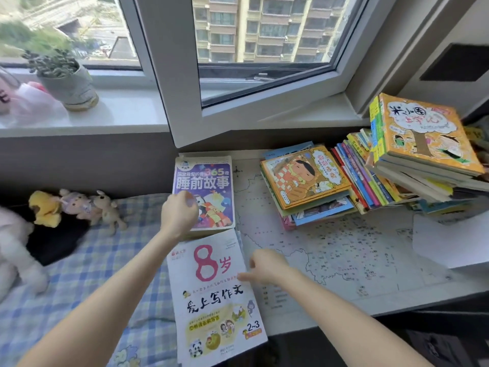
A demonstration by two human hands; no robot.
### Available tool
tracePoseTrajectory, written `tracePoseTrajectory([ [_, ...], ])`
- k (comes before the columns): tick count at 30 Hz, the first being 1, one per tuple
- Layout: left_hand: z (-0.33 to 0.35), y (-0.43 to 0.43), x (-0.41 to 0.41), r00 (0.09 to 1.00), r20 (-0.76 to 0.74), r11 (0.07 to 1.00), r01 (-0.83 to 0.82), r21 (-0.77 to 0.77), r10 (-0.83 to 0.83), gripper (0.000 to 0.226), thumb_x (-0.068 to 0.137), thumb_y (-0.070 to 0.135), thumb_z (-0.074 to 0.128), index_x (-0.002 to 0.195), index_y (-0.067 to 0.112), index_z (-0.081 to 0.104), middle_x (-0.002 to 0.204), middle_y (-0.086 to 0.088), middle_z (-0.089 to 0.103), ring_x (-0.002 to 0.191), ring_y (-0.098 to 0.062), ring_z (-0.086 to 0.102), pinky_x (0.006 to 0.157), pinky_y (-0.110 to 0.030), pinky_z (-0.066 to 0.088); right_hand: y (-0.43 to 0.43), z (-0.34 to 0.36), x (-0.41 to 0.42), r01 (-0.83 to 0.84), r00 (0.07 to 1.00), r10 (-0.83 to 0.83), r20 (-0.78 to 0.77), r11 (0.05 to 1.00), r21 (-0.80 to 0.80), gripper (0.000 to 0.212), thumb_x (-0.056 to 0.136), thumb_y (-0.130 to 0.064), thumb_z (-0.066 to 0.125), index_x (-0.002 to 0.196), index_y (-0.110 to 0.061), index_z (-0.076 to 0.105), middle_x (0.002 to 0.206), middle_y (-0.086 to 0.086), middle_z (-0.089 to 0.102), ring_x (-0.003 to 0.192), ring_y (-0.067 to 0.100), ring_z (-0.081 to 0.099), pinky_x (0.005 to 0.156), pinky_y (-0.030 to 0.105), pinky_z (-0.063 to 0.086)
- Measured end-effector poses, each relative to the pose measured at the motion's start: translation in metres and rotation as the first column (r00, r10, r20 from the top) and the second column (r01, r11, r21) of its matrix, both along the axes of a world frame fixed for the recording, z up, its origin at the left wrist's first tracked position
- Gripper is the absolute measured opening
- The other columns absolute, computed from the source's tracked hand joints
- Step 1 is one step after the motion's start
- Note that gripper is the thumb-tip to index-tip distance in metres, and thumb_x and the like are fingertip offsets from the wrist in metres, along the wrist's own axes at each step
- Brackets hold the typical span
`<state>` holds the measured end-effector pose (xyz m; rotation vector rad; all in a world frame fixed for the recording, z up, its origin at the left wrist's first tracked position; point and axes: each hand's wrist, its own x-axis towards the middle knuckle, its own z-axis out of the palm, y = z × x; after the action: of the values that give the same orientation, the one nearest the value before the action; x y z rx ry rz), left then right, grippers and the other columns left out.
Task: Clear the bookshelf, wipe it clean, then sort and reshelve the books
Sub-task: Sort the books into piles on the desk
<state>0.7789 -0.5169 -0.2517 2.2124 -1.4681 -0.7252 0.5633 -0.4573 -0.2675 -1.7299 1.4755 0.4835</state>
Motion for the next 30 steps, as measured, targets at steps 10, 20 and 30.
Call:
tracePoseTrajectory([
  [10, 0.004, -0.059, -0.114, 0.921, -0.375, 0.983, 0.151, 0.102, -0.103, 0.045, 0.096, 0.033, 0.049, 0.130, 0.004, 0.053, 0.127, -0.014, 0.060, 0.110, -0.031, 0.059, 0.094, -0.040, 0.049, -0.038, 0.040, -0.086, 0.928, 0.211, -0.872, 0.442, 0.320, 0.189, 0.036, 0.099, -0.024, 0.052, 0.117, 0.006, 0.055, 0.092, 0.021, 0.066, 0.070, 0.024, 0.065, 0.059, 0.027, 0.057],
  [20, -0.009, -0.111, -0.167, 0.705, -0.681, 0.966, -0.023, 0.257, 0.198, 0.057, 0.085, 0.033, 0.071, 0.124, 0.000, 0.047, 0.103, -0.017, 0.065, 0.072, -0.023, 0.065, 0.053, -0.033, 0.055, -0.073, 0.048, -0.106, 0.919, -0.002, -0.930, 0.366, 0.143, 0.368, 0.050, 0.096, -0.037, 0.055, 0.127, 0.001, 0.048, 0.103, 0.022, 0.064, 0.077, 0.028, 0.068, 0.062, 0.035, 0.059],
  [30, 0.004, -0.037, -0.144, 0.392, -0.816, 0.831, 0.191, 0.523, 0.424, 0.040, 0.087, 0.028, 0.066, 0.111, -0.001, 0.054, 0.095, -0.028, 0.070, 0.092, -0.042, 0.068, 0.076, -0.046, 0.057, -0.041, 0.007, -0.117, 0.973, 0.000, -0.931, 0.366, 0.084, 0.216, 0.052, 0.078, -0.043, 0.076, 0.101, -0.003, 0.053, 0.100, 0.008, 0.067, 0.089, 0.026, 0.068, 0.073, 0.043, 0.059],
])
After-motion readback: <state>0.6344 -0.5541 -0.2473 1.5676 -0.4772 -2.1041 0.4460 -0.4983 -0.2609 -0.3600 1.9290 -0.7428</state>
